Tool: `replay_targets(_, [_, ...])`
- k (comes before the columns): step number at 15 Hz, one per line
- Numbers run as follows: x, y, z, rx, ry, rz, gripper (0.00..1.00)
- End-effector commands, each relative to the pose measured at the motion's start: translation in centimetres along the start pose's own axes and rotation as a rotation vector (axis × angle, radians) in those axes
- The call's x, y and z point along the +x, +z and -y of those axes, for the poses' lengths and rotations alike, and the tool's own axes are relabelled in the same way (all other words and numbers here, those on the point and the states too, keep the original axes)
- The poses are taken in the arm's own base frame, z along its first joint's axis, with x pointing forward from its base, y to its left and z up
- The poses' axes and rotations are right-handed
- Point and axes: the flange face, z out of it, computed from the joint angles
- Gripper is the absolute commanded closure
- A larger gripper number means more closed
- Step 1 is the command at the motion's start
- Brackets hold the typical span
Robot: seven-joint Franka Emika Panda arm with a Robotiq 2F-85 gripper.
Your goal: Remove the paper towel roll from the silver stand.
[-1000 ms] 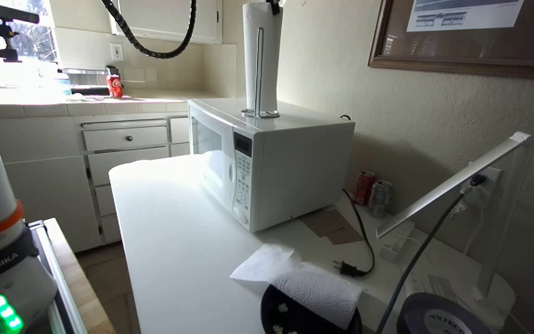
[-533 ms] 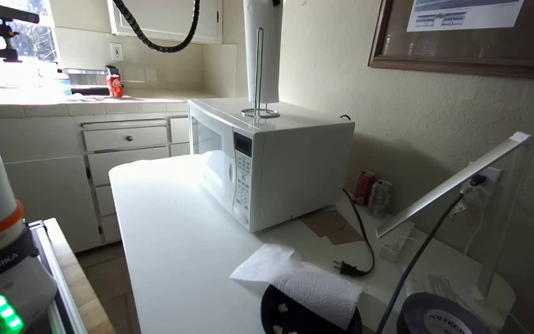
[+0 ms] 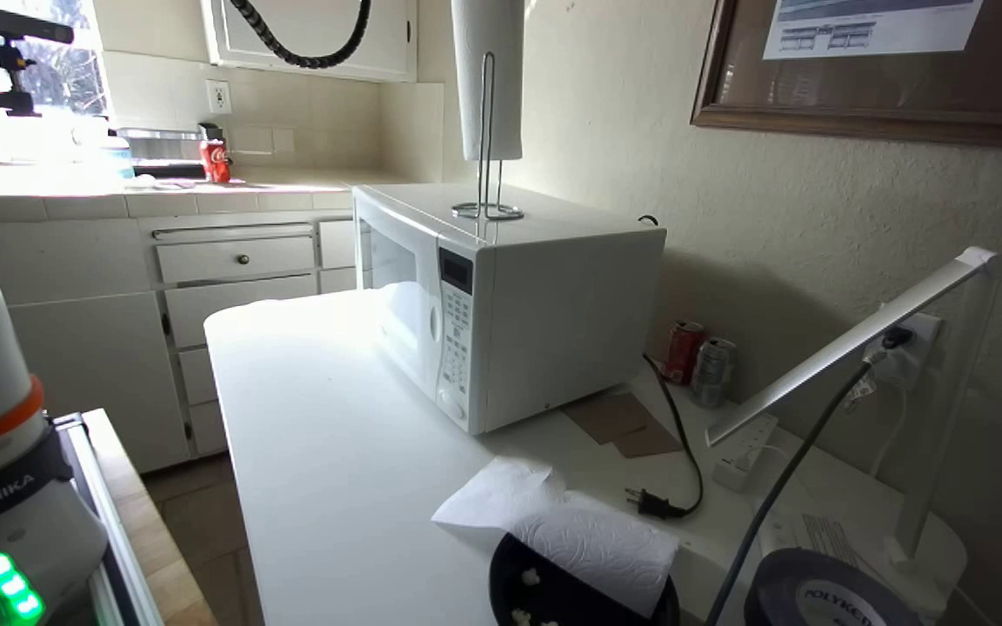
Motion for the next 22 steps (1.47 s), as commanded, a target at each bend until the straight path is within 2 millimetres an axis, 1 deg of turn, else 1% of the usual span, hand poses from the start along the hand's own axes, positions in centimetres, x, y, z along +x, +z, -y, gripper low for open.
replay_targets(1, [-0.4, -2.5, 0.7, -0.026, -0.003, -0.015, 0.96])
replay_targets(7, [-1.2, -6.1, 1.1, -0.039, -0.016, -0.045, 0.96])
replay_targets(13, [-2.3, -9.7, 0.9, -0.036, -0.021, -0.088, 0.96])
replay_targets(17, [-2.3, -10.7, 0.2, -0.052, -0.003, -0.118, 0.96])
replay_targets(22, [-2.7, -12.5, 0.2, -0.044, -0.011, -0.149, 0.96])
